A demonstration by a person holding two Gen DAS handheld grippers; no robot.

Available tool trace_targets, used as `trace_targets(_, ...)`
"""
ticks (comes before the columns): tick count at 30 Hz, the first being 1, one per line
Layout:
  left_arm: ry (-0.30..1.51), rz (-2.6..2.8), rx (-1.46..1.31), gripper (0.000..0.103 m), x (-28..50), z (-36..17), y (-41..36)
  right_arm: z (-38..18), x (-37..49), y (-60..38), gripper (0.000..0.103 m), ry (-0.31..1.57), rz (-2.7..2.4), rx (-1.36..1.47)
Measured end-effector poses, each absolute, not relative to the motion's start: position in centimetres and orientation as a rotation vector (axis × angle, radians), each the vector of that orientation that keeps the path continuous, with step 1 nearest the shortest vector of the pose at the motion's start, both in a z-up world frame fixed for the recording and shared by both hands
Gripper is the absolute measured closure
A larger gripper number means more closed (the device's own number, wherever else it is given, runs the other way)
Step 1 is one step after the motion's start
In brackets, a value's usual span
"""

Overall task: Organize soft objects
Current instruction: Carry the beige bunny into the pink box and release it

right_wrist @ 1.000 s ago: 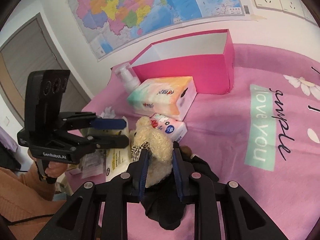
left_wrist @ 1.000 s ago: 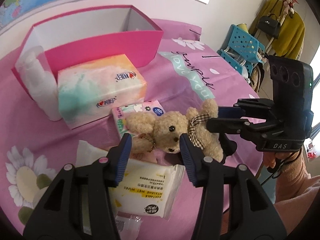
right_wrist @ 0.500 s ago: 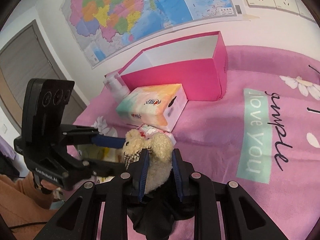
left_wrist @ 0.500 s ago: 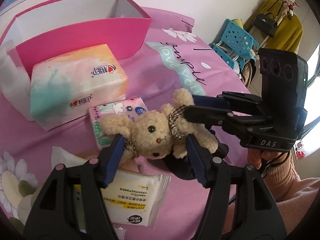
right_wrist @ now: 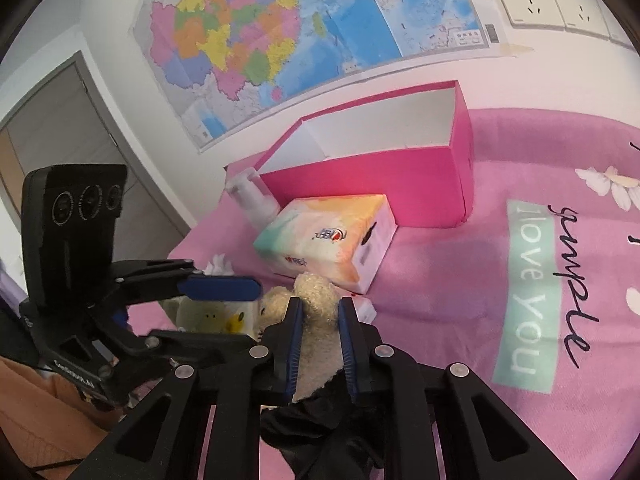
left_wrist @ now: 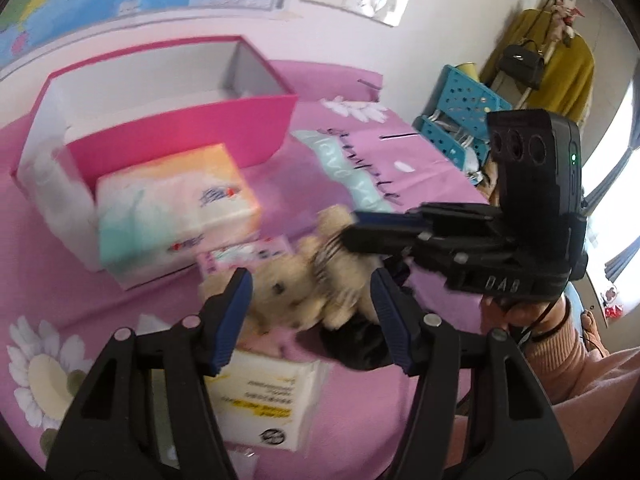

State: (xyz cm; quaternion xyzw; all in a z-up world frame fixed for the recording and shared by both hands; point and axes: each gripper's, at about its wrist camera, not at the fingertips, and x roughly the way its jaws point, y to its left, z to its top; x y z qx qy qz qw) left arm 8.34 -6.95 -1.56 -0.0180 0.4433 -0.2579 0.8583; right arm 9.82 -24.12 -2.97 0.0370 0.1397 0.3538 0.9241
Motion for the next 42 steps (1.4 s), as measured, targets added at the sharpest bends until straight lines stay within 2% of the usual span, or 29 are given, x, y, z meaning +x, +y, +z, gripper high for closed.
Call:
trace_targets(6, 1.015, -0.507, -0.025, 0.040, 9.1, -3.9, -6.6, -3.9, 11.5, -25.5, 0.090, 0.321, 0.686, 0.125)
trace_targets(12, 1.042, -0.526, 0.008, 0.040, 9.2, -4.8, -7.9, -4.9, 13.0, -26.2, 0.090, 0.364, 0.696, 0.178)
trace_targets(14, 1.048, -0.516, 0.004, 0.041, 9.3, -4.9, -7.8, -5.1, 13.3, -26.6, 0.086, 0.385, 0.730, 0.219)
trace_targets(15, 1.048, -0.517, 0.000, 0.041, 9.3, -4.9, -7.7, -5.2, 13.4, -26.7, 0.082, 0.396, 0.742, 0.239)
trace_targets(16, 1.047, -0.516, -0.004, 0.042, 9.3, -4.9, -7.6, -5.3, 13.6, -26.9, 0.072, 0.409, 0.759, 0.259)
trace_targets(17, 1.045, -0.515, -0.004, 0.044, 9.2, -4.9, -7.6, -5.5, 13.8, -27.0, 0.071, 0.424, 0.777, 0.275)
trace_targets(20, 1.042, -0.518, -0.008, 0.049, 9.0, -4.8, -7.7, -5.8, 13.8, -27.0, 0.076, 0.425, 0.805, 0.277)
trace_targets(26, 1.000, -0.528, -0.009, 0.050, 8.6, -3.6, -7.5, -5.2, 12.8, -26.8, 0.086, 0.384, 0.822, 0.248)
trace_targets(34, 0.887, -0.513, 0.026, 0.050, 8.8, 0.2, -7.0, -2.3, 11.4, -26.8, 0.087, 0.299, 0.820, 0.215)
trace_targets(42, 0.808, -0.462, 0.053, 0.050, 12.7, 4.1, -6.2, 3.9, 12.0, -26.1, 0.087, 0.178, 0.805, 0.154)
